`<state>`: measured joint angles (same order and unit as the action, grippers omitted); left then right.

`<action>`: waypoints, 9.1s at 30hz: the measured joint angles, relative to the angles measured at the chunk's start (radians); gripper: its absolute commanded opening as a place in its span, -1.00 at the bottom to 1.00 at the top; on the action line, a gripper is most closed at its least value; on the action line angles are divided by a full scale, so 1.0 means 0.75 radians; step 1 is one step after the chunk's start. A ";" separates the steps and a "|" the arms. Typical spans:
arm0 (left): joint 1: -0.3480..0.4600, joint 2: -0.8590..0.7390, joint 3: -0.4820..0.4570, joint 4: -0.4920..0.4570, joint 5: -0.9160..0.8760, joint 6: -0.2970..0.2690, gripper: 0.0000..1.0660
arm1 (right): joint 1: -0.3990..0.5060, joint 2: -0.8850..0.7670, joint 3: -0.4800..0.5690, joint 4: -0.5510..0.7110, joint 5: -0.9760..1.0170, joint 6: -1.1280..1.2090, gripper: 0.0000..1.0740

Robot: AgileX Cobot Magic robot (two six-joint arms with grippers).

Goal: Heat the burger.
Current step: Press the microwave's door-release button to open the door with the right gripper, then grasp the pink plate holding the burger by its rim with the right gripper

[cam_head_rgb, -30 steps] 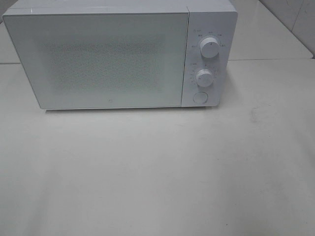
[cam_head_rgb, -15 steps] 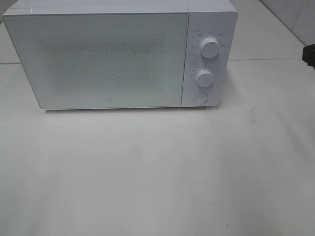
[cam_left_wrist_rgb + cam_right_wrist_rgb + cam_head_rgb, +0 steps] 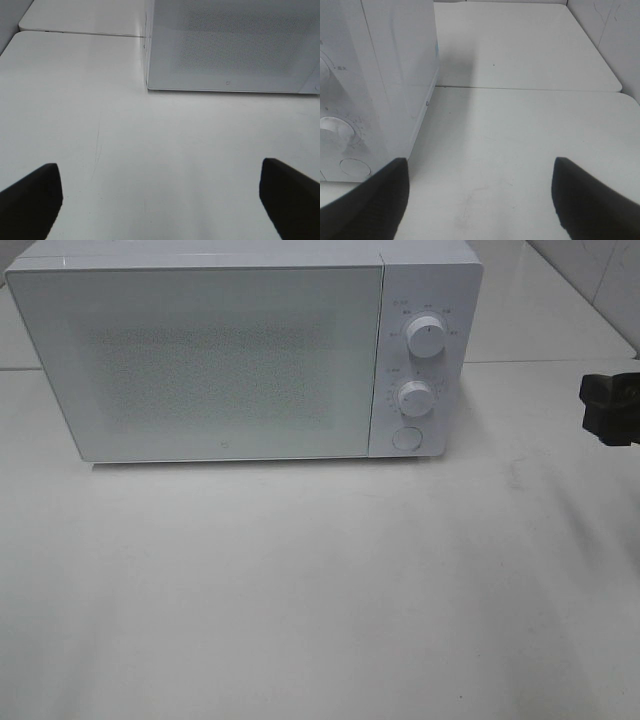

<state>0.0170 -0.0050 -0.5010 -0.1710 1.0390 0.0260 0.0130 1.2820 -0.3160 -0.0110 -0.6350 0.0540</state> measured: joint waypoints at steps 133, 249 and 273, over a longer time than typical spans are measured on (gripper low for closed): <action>0.000 0.000 0.000 0.000 0.000 0.000 0.89 | 0.853 0.988 -0.544 1.203 -0.405 1.677 -1.00; 0.000 0.000 0.000 0.000 0.000 0.000 0.89 | 0.723 0.868 -0.579 1.008 -0.145 1.448 -1.00; 0.000 0.000 0.000 0.000 0.000 0.000 0.89 | 0.723 0.408 -0.515 0.701 0.704 0.345 -0.96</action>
<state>0.0170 -0.0050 -0.5010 -0.1710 1.0390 0.0260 0.5550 1.5880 -0.7020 0.5150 -0.1070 0.3130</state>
